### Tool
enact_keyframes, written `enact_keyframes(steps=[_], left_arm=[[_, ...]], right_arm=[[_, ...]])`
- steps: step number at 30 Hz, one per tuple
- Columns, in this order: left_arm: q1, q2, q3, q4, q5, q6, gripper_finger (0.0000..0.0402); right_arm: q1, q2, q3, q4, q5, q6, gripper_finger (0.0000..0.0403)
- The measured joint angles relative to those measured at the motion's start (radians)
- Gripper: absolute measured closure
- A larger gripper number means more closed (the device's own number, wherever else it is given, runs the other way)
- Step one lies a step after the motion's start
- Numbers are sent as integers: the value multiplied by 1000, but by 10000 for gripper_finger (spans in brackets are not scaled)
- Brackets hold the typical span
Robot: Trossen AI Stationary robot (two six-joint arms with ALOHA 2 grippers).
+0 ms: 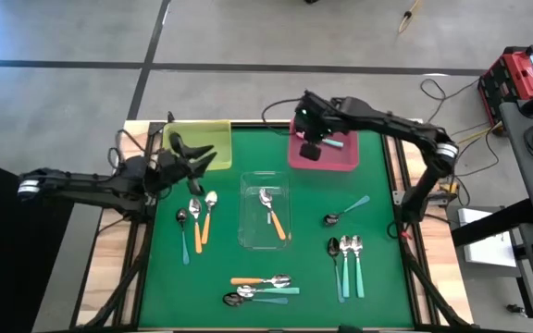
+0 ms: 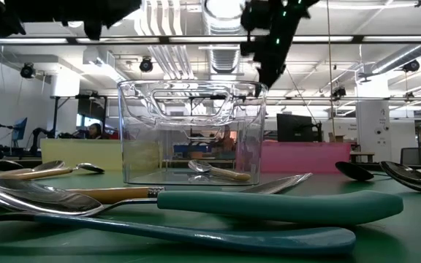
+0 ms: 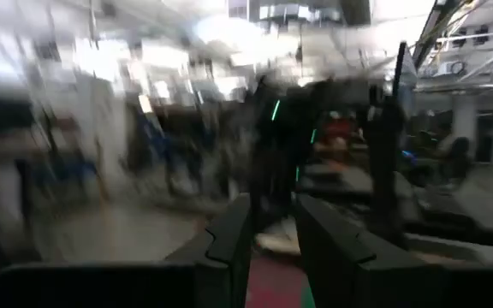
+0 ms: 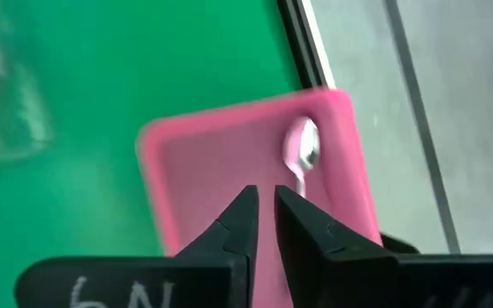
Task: Sort silverware by color (type)
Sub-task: Put the middle left blue spoon into the yellow bin
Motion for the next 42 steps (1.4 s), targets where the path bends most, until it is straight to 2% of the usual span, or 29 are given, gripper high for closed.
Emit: enact_keyframes(steps=[9, 12, 16, 20, 25, 28, 32, 37, 42], left_arm=[[-93, 51, 0, -277, 47, -501, 324], [-161, 58, 0, -364, 87, -662, 324], [-285, 70, 0, -433, 90, -874, 324], [-399, 83, 8, -424, 50, -1007, 324], [-515, 128, 100, -485, -73, -1030, 324], [-548, 170, 179, -645, -101, -1072, 324], [-579, 249, 270, -861, -131, -1199, 324], [-626, 352, 370, -1142, -72, -1404, 324], [-691, 421, 443, -1371, -15, -1545, 324]], right_arm=[[191, -241, -229, 249, -1, 30, 386], [233, -315, -323, 326, 0, 55, 386], [266, -391, -426, 408, 7, 59, 386], [272, -438, -498, 489, 8, 59, 386], [272, -454, -543, 540, 8, 58, 385], [272, -451, -555, 540, 8, 58, 385], [272, -451, -578, 541, 8, 78, 385], [272, -451, -600, 539, 8, 103, 385], [272, -451, -604, 541, 8, 99, 385]])
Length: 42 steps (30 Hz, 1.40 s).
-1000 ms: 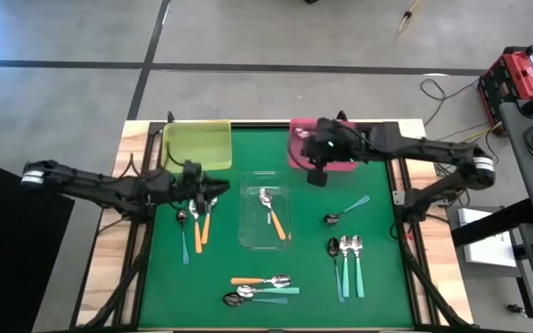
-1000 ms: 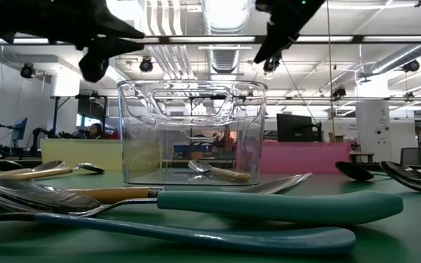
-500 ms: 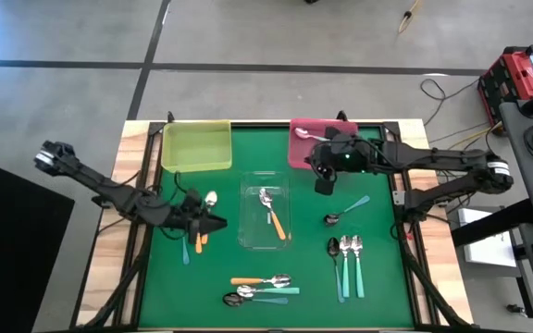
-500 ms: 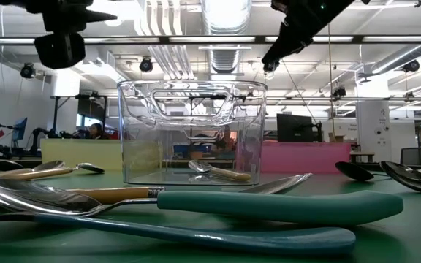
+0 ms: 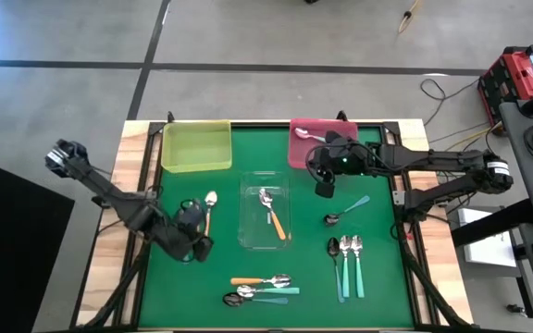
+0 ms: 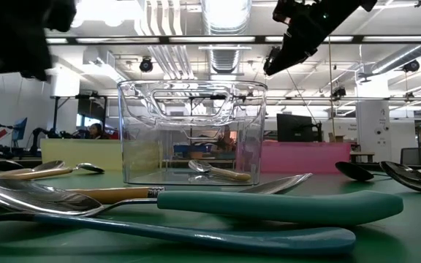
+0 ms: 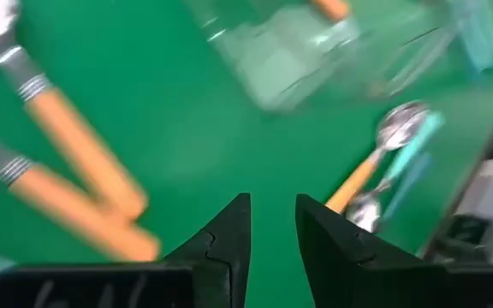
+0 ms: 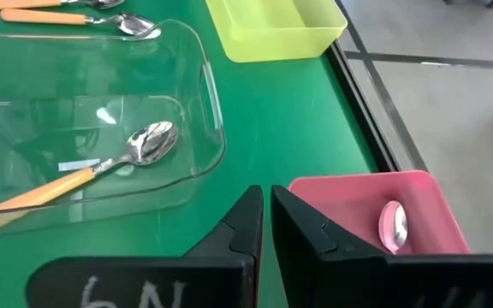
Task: Sort silverware by color (type)
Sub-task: Put the middle left blue spoon into the yellow bin
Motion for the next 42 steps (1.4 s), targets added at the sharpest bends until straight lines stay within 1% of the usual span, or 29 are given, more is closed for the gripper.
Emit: enact_keyframes(steps=[5, 8, 14, 23, 26, 32, 42], left_arm=[[-33, 29, 12, -246, 90, -208, 324], [-42, 32, -19, -321, 157, -306, 324], [-41, 29, -94, -317, 201, -393, 324], [-40, 28, -150, -314, 198, -479, 324], [-40, 29, -165, -309, 197, -483, 324], [-40, 29, -173, -302, 148, -492, 324], [-40, 29, -184, -304, 131, -532, 324]], right_arm=[[0, 0, 0, 1, 0, -1, 385], [0, 0, 0, 11, 0, -8, 385], [0, 0, 0, 67, 0, -66, 385], [0, 0, 0, 90, 0, -93, 385], [0, 0, 0, 90, 0, -93, 385], [0, 1, -1, 90, 0, -83, 385], [0, 1, -39, 135, 0, -116, 385]])
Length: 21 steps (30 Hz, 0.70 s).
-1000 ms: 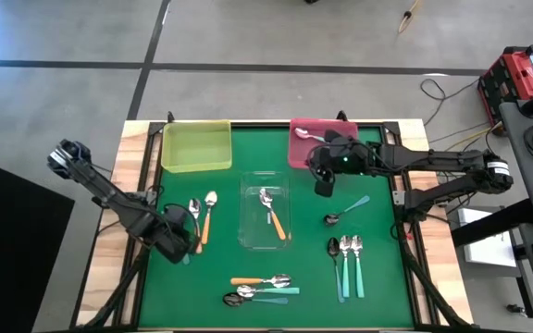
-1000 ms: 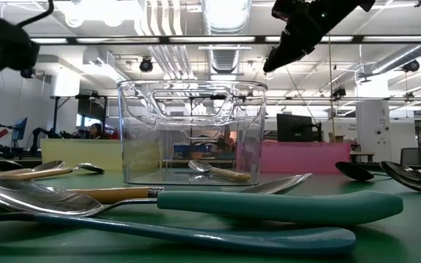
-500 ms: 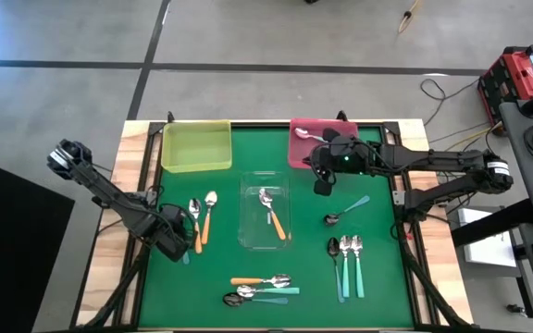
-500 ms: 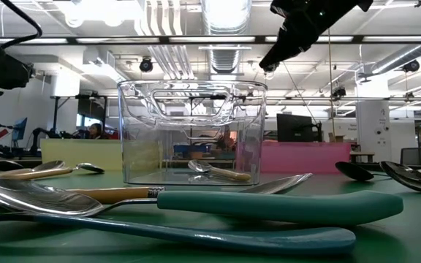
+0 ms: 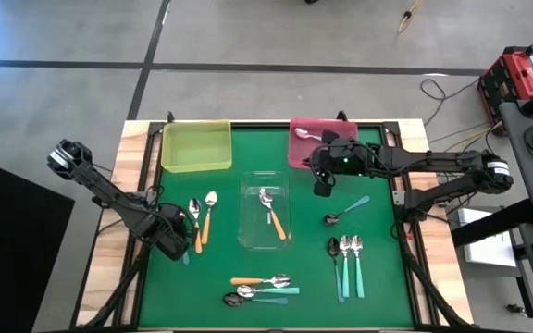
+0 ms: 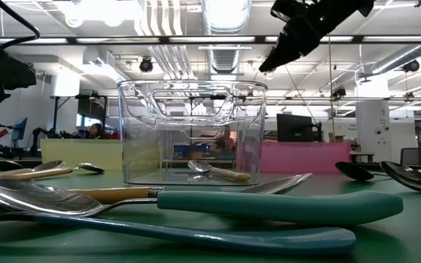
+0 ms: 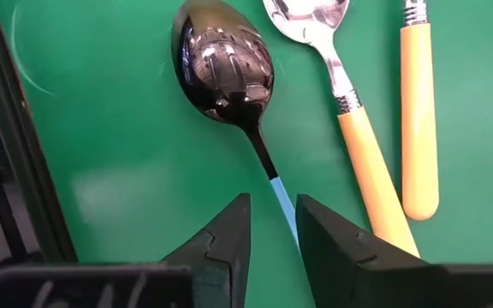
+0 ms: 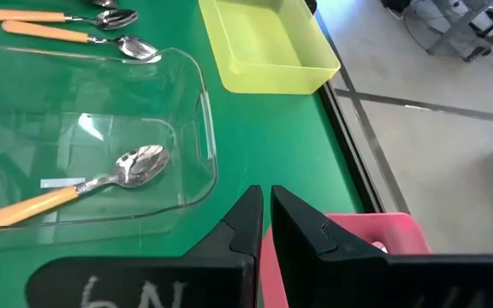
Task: Sort silverware by color (type)
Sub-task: Put the middle left blue spoon into the yellow bin
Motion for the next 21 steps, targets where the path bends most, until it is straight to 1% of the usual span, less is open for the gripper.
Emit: enact_keyframes(steps=[4, 11, 14, 21], left_arm=[[0, 0, 0, 1, -22, 0, 311], [0, 0, -8, 2, -40, 0, 260], [0, 0, -11, 3, -67, -3, 243], [0, 1, -20, 4, -100, -4, 235]], right_arm=[[0, 0, 0, 0, 0, -5, 385], [0, 0, 0, 0, 0, -8, 385], [0, 0, 0, 0, 0, -11, 385], [0, 0, 0, 0, 0, -11, 385]])
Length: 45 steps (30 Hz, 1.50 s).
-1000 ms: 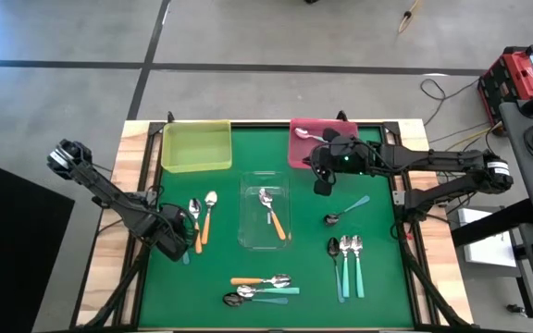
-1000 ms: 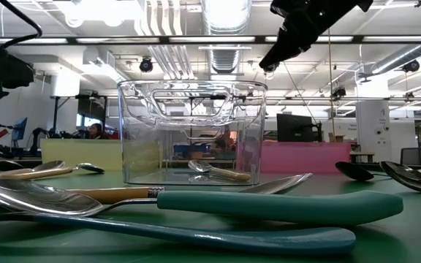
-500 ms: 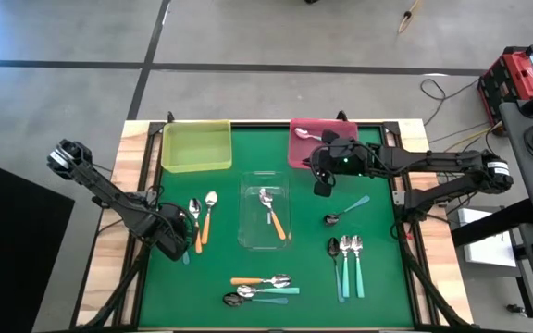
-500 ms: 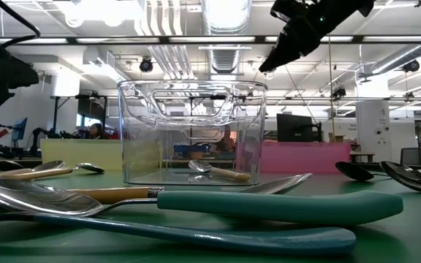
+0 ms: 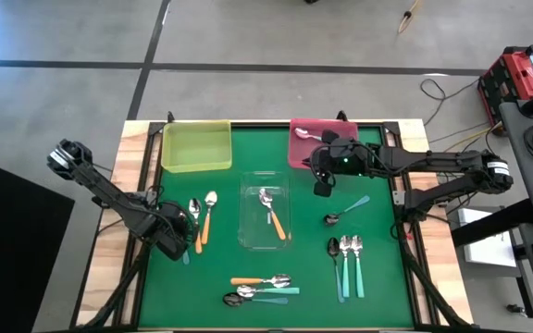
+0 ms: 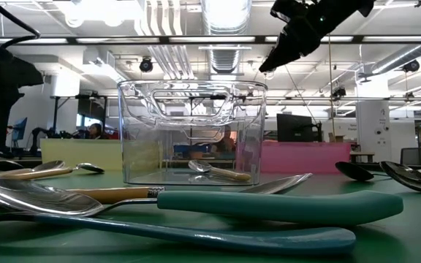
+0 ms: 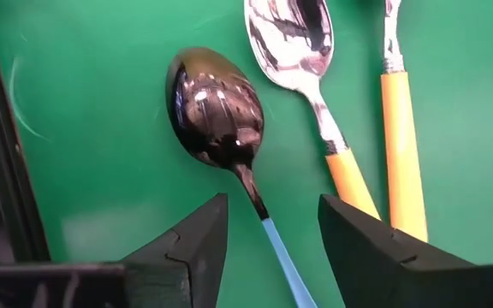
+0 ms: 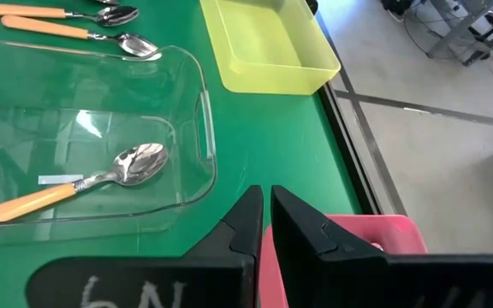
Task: Sort silverware by color (type)
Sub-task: Put the middle left blue spoon into the yellow bin
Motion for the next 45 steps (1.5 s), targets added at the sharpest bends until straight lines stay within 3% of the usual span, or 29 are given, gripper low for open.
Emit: enact_keyframes(steps=[17, 23, 34, 45], left_arm=[[0, 187, -12, 68, 18, -12, 242], [-1, 235, -7, 90, 11, -12, 280], [0, 256, -8, 80, -22, -52, 389], [0, 219, 15, 16, -67, -55, 401]], right_arm=[[0, 0, 0, -1, 0, 0, 385], [0, 0, 0, -1, 0, 0, 385], [0, 0, 0, -1, 0, 0, 385], [0, 0, -7, -2, 0, 0, 385]])
